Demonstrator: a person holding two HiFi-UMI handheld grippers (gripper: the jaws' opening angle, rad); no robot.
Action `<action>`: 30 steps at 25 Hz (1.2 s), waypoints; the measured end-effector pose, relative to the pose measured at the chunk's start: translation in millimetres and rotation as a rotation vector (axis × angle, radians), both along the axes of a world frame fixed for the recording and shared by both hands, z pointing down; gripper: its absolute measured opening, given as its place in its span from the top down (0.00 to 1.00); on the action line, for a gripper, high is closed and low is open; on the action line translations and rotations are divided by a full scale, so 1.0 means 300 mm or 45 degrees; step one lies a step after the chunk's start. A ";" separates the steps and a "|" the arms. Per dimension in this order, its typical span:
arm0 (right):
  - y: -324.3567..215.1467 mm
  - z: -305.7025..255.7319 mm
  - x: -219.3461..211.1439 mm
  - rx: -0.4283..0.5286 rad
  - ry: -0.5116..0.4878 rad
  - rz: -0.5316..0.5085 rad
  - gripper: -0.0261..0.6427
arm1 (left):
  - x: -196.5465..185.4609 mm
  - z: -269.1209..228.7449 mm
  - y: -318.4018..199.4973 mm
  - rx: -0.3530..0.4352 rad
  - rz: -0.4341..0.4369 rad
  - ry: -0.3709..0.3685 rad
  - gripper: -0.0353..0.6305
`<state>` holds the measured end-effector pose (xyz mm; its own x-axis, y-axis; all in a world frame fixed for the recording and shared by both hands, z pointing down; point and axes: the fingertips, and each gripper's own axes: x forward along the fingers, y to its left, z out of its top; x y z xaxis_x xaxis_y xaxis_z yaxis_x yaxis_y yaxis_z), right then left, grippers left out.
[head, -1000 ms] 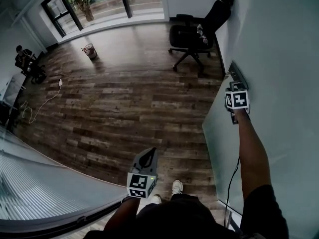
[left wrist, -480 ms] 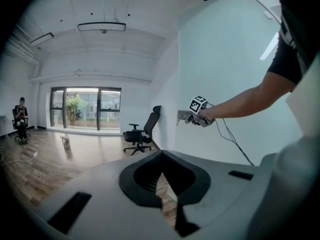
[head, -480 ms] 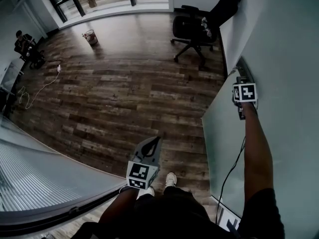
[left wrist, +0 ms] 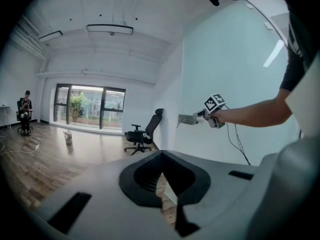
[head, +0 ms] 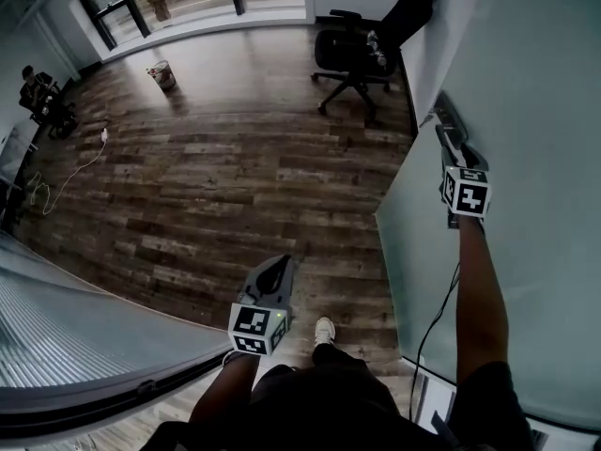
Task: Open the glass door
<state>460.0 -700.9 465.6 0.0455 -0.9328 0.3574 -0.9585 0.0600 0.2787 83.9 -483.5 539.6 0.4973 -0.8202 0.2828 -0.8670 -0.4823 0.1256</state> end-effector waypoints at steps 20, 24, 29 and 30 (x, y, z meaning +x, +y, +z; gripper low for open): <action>1.552 -0.189 -0.859 0.379 -0.184 -0.216 0.92 | -0.341 -0.271 0.889 0.203 0.075 0.120 0.95; 1.781 -0.146 -0.922 0.347 -0.215 -0.227 0.94 | -0.353 -0.286 1.085 0.214 0.096 0.106 0.95; 2.047 -0.114 -0.999 0.388 -0.210 -0.300 0.94 | -0.326 -0.297 1.314 0.233 0.113 0.097 0.95; 2.082 -0.109 -1.003 0.390 -0.214 -0.311 0.94 | -0.318 -0.301 1.345 0.238 0.109 0.094 0.95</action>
